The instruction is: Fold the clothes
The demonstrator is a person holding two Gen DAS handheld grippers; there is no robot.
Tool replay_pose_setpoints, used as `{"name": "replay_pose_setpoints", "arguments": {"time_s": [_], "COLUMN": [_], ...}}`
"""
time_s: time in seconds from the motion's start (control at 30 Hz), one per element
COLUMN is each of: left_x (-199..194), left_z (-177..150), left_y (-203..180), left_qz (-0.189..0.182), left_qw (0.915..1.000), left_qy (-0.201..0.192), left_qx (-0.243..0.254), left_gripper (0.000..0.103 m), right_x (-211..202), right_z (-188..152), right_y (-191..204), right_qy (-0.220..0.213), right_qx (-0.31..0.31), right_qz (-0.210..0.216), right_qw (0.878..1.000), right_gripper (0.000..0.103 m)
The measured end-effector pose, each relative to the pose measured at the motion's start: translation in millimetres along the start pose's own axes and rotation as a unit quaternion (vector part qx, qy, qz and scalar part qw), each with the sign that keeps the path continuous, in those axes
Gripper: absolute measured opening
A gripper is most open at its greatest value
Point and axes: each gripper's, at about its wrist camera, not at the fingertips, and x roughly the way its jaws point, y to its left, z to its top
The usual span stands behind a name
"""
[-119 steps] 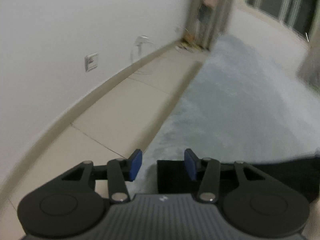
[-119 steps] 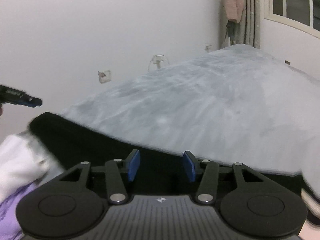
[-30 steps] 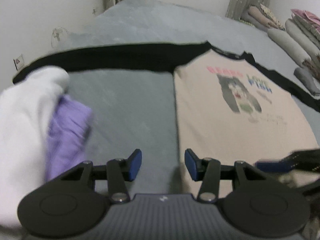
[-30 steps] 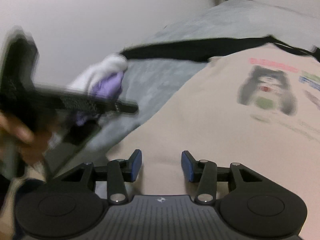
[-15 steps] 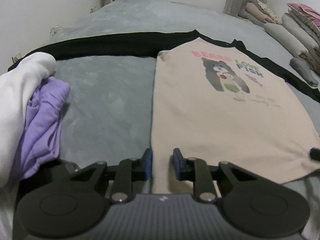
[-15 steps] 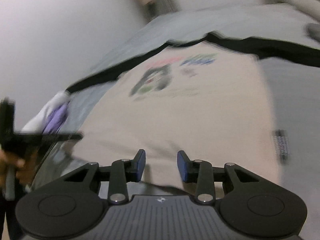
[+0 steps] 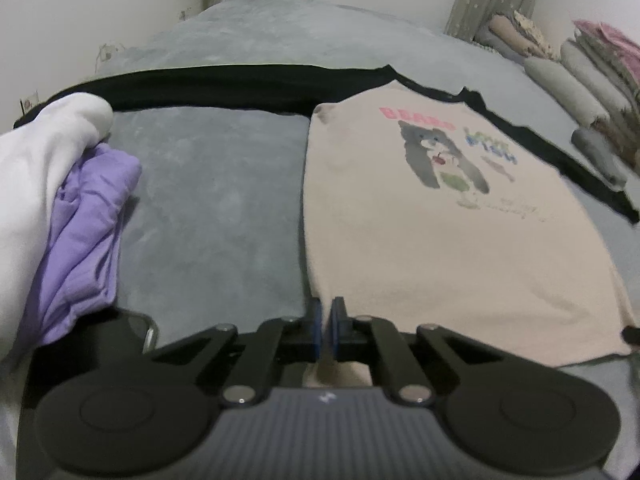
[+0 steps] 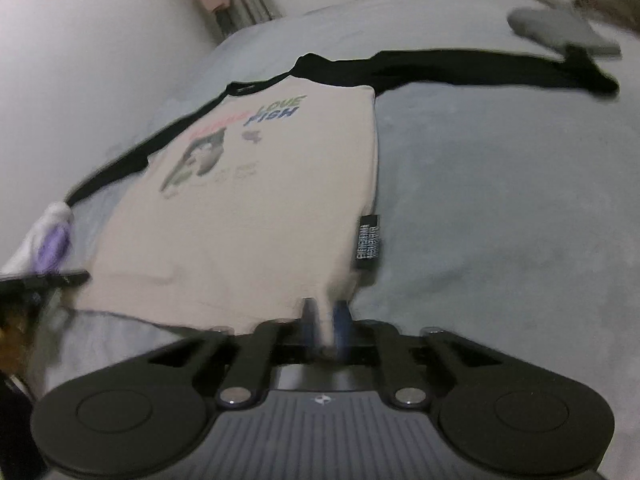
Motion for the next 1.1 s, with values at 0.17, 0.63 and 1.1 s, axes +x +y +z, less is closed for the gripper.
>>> {"name": "replay_pose_setpoints", "arguments": {"time_s": [0.17,0.63,1.1], "left_x": [-25,-15,94], "left_z": [3,30,74], "left_y": [2,4,-52], "left_qz": [-0.012,0.034,0.044], "left_qw": [0.9998,0.9989,0.9959], "left_qy": [-0.012,-0.03,-0.054], "left_qx": [0.011,0.012,0.057], "left_gripper": [0.003,0.022,0.051], "right_x": [-49,-24,91], "right_z": [-2,17,123], "right_y": [-8,-17,2], "right_qy": [-0.041,-0.024,-0.04], "right_qx": [0.002,-0.028,-0.066], "right_qz": [0.044,0.03,-0.003], "right_qw": [0.998,0.999,0.997], "right_gripper": [0.009,0.022,0.022]}}
